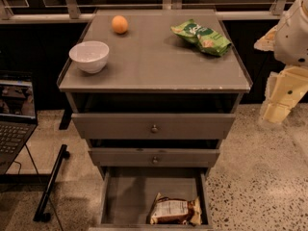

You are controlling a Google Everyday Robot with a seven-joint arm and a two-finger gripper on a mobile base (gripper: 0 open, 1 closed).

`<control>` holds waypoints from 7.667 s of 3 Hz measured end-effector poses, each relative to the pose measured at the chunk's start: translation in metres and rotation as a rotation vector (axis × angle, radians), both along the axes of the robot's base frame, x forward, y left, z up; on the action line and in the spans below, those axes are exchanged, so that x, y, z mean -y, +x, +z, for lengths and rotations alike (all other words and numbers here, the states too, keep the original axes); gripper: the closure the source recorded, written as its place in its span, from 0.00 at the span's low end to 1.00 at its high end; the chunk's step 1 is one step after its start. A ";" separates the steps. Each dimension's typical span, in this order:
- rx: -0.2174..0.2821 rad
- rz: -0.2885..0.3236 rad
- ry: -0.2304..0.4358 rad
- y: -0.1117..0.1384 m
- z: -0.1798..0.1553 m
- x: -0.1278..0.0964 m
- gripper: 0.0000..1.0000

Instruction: Pick brown chip bag from bottom drawer and place on counter

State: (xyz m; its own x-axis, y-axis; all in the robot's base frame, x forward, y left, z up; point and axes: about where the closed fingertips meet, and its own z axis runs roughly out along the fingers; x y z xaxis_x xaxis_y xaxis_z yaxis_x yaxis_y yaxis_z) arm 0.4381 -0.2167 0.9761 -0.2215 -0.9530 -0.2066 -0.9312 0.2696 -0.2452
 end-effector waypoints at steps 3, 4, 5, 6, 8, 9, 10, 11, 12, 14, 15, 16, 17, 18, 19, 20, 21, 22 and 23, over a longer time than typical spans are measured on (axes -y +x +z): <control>0.038 0.010 0.101 -0.023 -0.033 0.021 0.00; 0.003 -0.021 0.281 -0.041 -0.131 0.049 0.00; 0.042 -0.091 0.503 -0.045 -0.221 0.067 0.00; 0.162 -0.143 0.668 -0.028 -0.280 0.087 0.00; 0.133 -0.173 0.774 -0.020 -0.367 0.088 0.00; 0.133 -0.173 0.774 -0.020 -0.367 0.088 0.00; 0.155 -0.207 0.794 -0.027 -0.385 0.091 0.00; 0.264 -0.261 0.834 -0.010 -0.416 0.116 0.00; 0.322 -0.308 0.900 0.022 -0.475 0.139 0.00; 0.072 -0.409 1.067 0.036 -0.635 0.116 0.00; 0.045 -0.419 1.080 0.034 -0.652 0.110 0.00; 0.004 -0.440 1.108 0.036 -0.673 0.107 0.00; -0.092 -0.469 1.166 0.040 -0.724 0.089 0.00; -0.245 -0.490 1.246 0.052 -0.811 0.039 0.00; -0.230 -0.494 1.239 0.051 -0.808 0.043 0.00; -0.214 -0.485 1.226 0.047 -0.790 0.047 0.00; -0.203 -0.466 1.224 0.043 -0.762 0.048 0.00; -0.223 -0.440 1.244 0.040 -0.747 0.040 0.00; -0.225 -0.439 1.246 0.040 -0.747 0.039 0.00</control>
Offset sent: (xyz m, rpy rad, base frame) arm -0.0147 -0.0092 -0.0016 0.0511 -0.0451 0.0109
